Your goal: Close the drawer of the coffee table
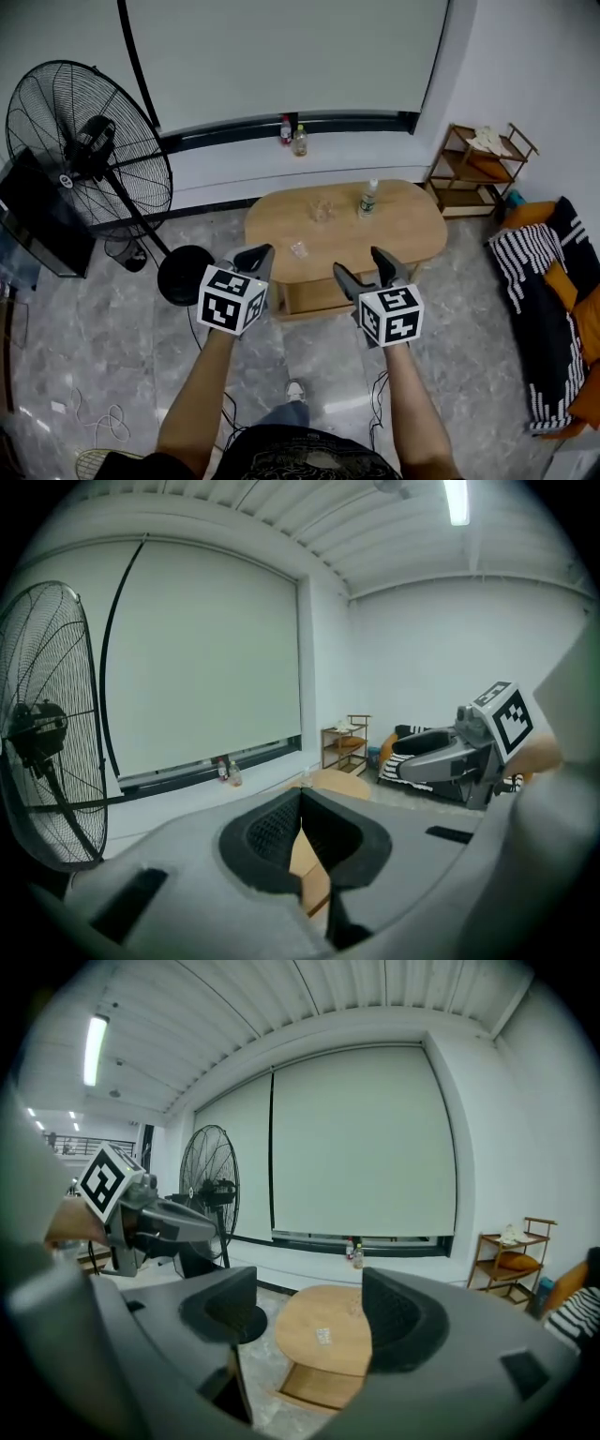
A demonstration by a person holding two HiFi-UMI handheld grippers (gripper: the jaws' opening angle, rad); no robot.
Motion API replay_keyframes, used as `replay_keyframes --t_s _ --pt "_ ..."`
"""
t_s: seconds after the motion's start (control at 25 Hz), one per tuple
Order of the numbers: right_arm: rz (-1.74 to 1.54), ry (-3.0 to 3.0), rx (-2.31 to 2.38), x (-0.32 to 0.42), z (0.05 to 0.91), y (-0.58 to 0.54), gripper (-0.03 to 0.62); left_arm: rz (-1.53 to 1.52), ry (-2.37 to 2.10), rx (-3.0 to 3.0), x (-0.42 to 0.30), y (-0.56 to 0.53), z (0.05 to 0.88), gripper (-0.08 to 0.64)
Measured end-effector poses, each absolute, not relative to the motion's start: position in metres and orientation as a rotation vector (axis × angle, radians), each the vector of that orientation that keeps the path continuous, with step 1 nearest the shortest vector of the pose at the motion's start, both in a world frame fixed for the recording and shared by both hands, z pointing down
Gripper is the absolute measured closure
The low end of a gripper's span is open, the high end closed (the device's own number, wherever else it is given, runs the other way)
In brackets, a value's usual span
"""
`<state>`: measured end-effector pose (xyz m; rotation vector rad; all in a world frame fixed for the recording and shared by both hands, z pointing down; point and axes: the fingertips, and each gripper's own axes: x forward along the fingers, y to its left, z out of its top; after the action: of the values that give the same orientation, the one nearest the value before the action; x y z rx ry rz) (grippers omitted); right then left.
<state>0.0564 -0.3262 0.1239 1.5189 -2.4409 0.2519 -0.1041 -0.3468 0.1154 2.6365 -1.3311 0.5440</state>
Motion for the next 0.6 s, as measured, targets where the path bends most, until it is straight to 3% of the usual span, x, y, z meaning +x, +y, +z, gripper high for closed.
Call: replay_keyframes --t_s 0.6 --pt "0.303 -2.421 1.518 0.053 0.149 -0.384 0.224 0.498 -1.326 2.641 -0.110 -0.404 0.138 0.558"
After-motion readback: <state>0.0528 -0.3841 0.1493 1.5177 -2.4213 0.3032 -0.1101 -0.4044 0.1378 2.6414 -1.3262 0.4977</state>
